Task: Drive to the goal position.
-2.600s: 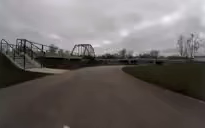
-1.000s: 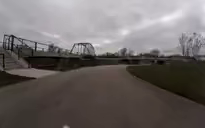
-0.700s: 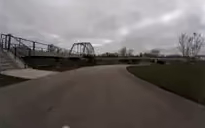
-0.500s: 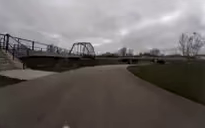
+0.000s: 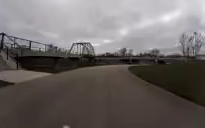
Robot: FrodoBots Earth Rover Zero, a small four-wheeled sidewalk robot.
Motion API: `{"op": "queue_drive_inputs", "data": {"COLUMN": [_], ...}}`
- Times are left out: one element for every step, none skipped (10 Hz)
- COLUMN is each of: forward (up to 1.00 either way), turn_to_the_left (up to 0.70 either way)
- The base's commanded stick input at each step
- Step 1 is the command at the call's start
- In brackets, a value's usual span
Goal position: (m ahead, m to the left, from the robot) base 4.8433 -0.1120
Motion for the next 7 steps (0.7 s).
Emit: {"op": "queue_drive_inputs", "data": {"forward": [1.0, 1.0, 1.0, 1.0, 1.0, 1.0, 1.0], "turn_to_the_left": [0.0, 0.0, 0.0, 0.0, 0.0, 0.0, 0.0]}}
